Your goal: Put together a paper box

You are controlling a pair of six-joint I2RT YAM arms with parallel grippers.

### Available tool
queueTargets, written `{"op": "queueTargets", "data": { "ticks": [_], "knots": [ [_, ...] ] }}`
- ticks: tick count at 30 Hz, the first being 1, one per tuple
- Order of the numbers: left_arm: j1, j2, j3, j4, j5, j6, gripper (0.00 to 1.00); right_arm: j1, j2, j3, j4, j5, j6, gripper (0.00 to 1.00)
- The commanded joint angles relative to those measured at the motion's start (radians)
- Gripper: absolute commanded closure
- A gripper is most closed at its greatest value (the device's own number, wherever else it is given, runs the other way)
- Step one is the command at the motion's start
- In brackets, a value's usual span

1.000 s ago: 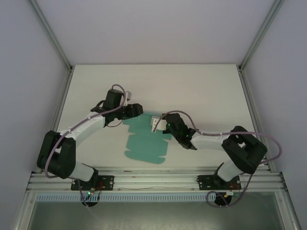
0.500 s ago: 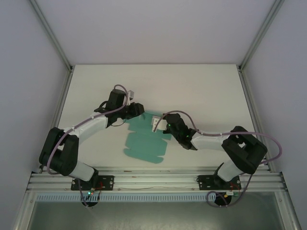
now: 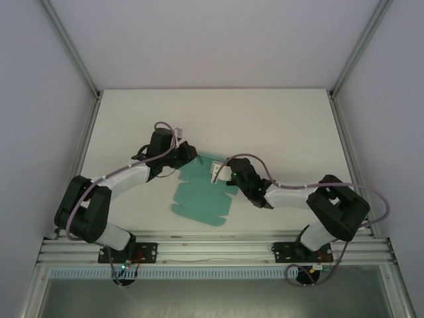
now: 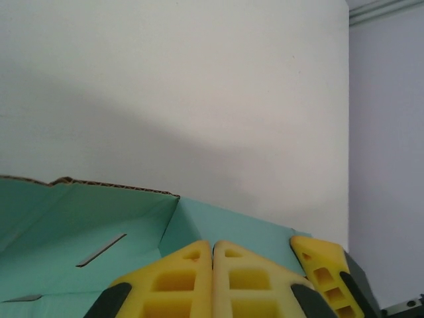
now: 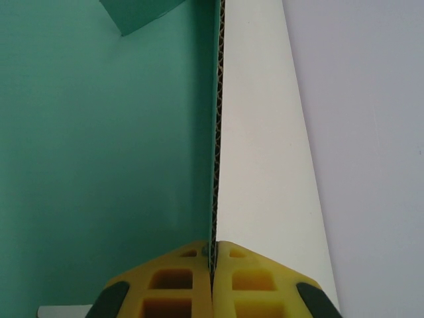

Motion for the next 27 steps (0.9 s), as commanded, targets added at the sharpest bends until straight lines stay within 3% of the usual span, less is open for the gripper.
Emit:
{"op": "queueTargets", "data": {
  "ticks": [1, 2, 4, 6, 10, 12, 13, 19, 22, 27],
  "knots": [
    [-0.021, -0.044, -0.008, 0.065, -0.001, -0.026, 0.95, 0.021, -0.028, -0.012, 0.049, -0.039, 0.018, 1.00],
    [-0.020, -0.051, -0.005, 0.041, -0.008, -0.010, 0.93, 0.021, -0.030, -0.011, 0.047, -0.033, 0.020, 1.00],
    [-0.020, -0.071, 0.011, -0.042, -0.056, 0.049, 0.72, 0.021, -0.040, -0.011, 0.050, -0.019, 0.035, 1.00],
    [-0.020, -0.107, 0.016, -0.141, -0.146, 0.118, 0.62, 0.021, -0.052, -0.013, 0.047, -0.008, 0.040, 1.00],
    [-0.009, -0.215, -0.009, -0.316, -0.380, 0.228, 0.25, 0.007, -0.083, -0.033, 0.044, 0.002, 0.055, 1.00],
    [0.010, -0.273, -0.044, -0.354, -0.457, 0.250, 0.05, -0.015, -0.105, -0.043, 0.038, -0.021, 0.091, 1.00],
    [0.031, -0.302, -0.068, -0.361, -0.473, 0.255, 0.00, -0.032, -0.120, -0.045, 0.023, -0.046, 0.114, 1.00],
    [0.199, -0.338, -0.211, -0.295, -0.375, 0.273, 0.00, -0.085, -0.186, -0.065, 0.013, -0.134, 0.184, 1.00],
    [0.214, -0.270, -0.233, -0.251, -0.356, 0.305, 0.00, -0.100, -0.212, -0.056, -0.026, -0.163, 0.209, 1.00],
    [0.214, -0.190, -0.265, -0.085, -0.193, 0.336, 0.00, -0.103, -0.229, -0.050, -0.047, -0.192, 0.240, 1.00]
  ]
}}
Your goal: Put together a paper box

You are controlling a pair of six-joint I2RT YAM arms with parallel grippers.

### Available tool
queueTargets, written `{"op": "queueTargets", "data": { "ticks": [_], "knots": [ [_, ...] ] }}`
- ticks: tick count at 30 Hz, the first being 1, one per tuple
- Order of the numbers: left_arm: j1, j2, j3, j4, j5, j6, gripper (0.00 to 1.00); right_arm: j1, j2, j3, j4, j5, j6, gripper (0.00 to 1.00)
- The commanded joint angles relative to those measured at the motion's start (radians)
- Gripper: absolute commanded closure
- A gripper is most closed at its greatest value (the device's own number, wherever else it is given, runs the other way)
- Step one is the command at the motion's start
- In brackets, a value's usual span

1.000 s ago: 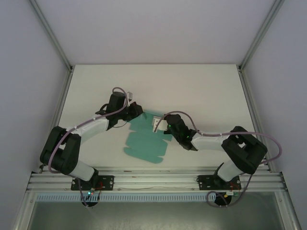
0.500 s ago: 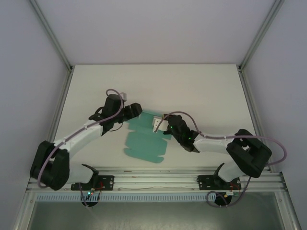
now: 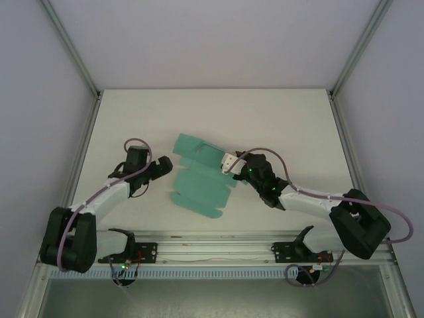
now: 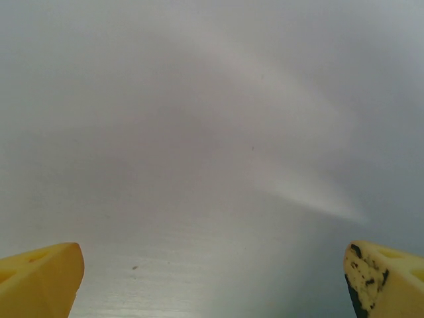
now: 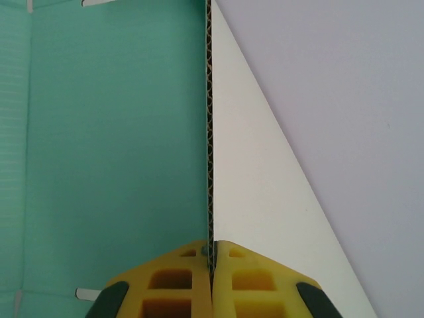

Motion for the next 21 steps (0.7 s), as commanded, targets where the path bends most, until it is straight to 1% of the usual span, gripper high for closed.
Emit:
{"op": "queueTargets", "data": {
  "ticks": [1, 4, 8, 13, 16, 18, 20, 21],
  "knots": [
    [0.001, 0.015, -0.029, 0.170, 0.125, 0.051, 0.00, -0.007, -0.021, 0.007, -0.033, -0.034, 0.052, 1.00],
    [0.000, 0.013, -0.059, 0.266, 0.198, 0.058, 0.00, -0.006, -0.021, 0.006, -0.041, -0.042, 0.065, 1.00],
    [-0.002, -0.004, -0.078, 0.319, 0.236, 0.087, 0.02, -0.009, -0.017, 0.007, -0.043, -0.047, 0.078, 1.00],
    [-0.028, -0.051, -0.127, 0.412, 0.333, 0.133, 0.04, -0.021, -0.021, 0.011, -0.056, -0.060, 0.104, 1.00],
    [-0.059, -0.073, -0.141, 0.436, 0.331, 0.156, 0.04, -0.028, -0.022, 0.012, -0.054, -0.088, 0.129, 1.00],
    [-0.072, -0.075, -0.135, 0.425, 0.320, 0.167, 0.05, -0.032, -0.034, 0.026, -0.106, -0.121, 0.139, 1.00],
    [-0.074, -0.092, -0.107, 0.336, 0.264, 0.176, 0.08, -0.037, -0.043, 0.044, -0.171, -0.133, 0.146, 1.00],
    [-0.073, -0.107, -0.100, 0.288, 0.206, 0.170, 0.08, -0.040, -0.048, 0.046, -0.185, -0.127, 0.146, 1.00]
  ]
}}
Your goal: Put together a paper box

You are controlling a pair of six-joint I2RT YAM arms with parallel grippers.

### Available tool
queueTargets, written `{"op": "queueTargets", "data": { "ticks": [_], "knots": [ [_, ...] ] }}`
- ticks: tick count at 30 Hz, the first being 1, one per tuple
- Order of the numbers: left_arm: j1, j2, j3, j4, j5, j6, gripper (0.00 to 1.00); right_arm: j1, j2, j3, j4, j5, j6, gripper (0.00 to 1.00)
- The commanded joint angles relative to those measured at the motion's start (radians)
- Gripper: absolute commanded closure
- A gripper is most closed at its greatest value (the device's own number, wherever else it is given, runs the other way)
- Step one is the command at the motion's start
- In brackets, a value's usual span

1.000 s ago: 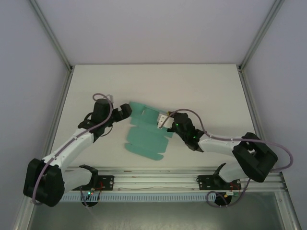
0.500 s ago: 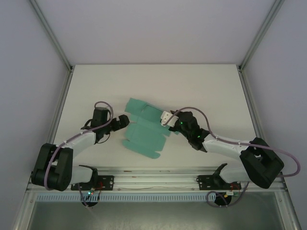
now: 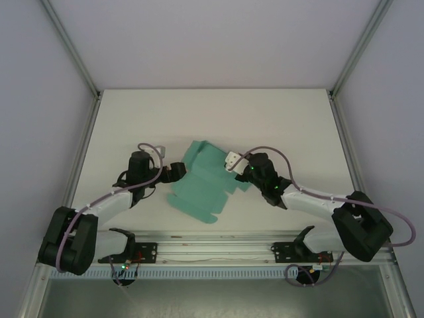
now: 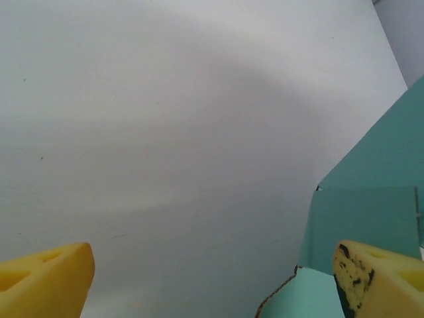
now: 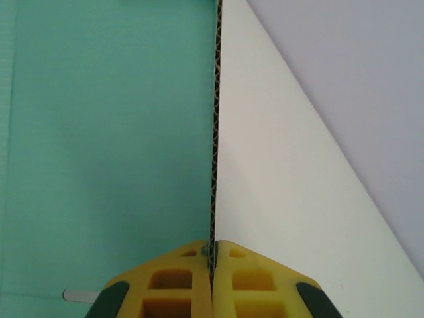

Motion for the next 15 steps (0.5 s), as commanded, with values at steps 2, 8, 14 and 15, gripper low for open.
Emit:
{"op": "queueTargets", "data": {
  "ticks": [2, 8, 14, 15],
  "knots": [
    [-0.006, -0.079, 0.057, -0.189, -0.214, 0.026, 0.08, -0.008, -0.044, 0.037, -0.085, -0.058, 0.031, 1.00],
    [0.029, -0.161, 0.066, -0.347, -0.430, -0.032, 0.04, -0.041, -0.058, 0.077, -0.222, -0.135, 0.043, 1.00],
    [0.037, -0.166, -0.016, -0.057, -0.016, 0.010, 0.19, -0.059, -0.025, 0.121, -0.289, -0.185, 0.087, 1.00],
    [0.036, -0.159, -0.031, 0.019, 0.062, 0.000, 0.21, -0.063, -0.019, 0.125, -0.291, -0.189, 0.095, 1.00]
  ]
}}
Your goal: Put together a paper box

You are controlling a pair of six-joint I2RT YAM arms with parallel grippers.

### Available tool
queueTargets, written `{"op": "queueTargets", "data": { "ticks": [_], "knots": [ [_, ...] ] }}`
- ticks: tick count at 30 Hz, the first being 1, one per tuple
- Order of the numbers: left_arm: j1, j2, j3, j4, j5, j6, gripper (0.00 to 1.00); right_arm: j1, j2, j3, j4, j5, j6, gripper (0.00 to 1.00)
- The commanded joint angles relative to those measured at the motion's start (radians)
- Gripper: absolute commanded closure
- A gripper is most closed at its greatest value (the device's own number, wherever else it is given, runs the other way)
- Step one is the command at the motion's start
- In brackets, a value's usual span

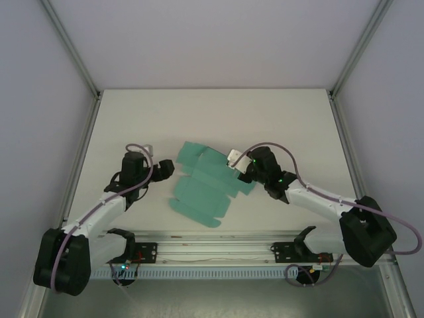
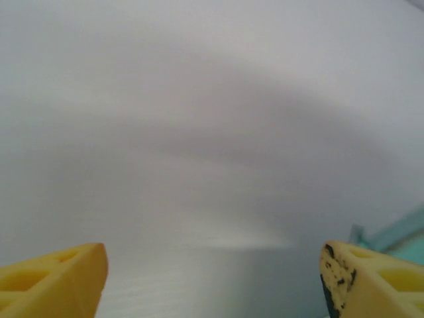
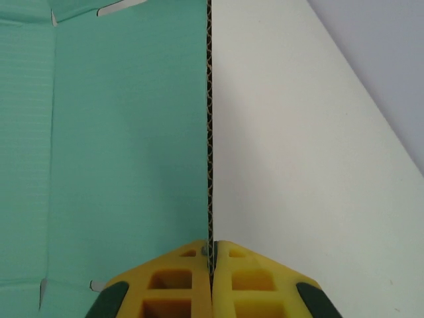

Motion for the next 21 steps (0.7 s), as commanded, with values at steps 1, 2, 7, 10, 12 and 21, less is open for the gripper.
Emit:
{"op": "queueTargets", "data": {
  "ticks": [1, 2, 7, 10, 12, 21],
  "knots": [
    [-0.005, 0.007, -0.043, 0.232, 0.274, 0.002, 0.24, -0.012, 0.018, 0.037, -0.048, -0.044, 0.052, 1.00],
    [-0.009, 0.021, -0.042, 0.262, 0.309, 0.006, 0.27, -0.015, 0.020, 0.043, -0.055, -0.051, 0.056, 1.00],
    [-0.020, 0.102, -0.004, 0.242, 0.312, 0.042, 0.37, -0.067, 0.027, 0.083, -0.113, -0.136, 0.125, 1.00],
    [-0.027, 0.142, 0.003, 0.273, 0.320, 0.058, 0.40, -0.098, 0.026, 0.089, -0.125, -0.222, 0.141, 1.00],
    [-0.036, 0.177, 0.021, 0.278, 0.319, 0.069, 0.43, -0.111, 0.030, 0.094, -0.141, -0.270, 0.143, 1.00],
    [-0.043, 0.250, 0.037, 0.354, 0.320, 0.113, 0.81, -0.129, 0.065, 0.138, -0.201, -0.327, 0.172, 1.00]
  ]
}}
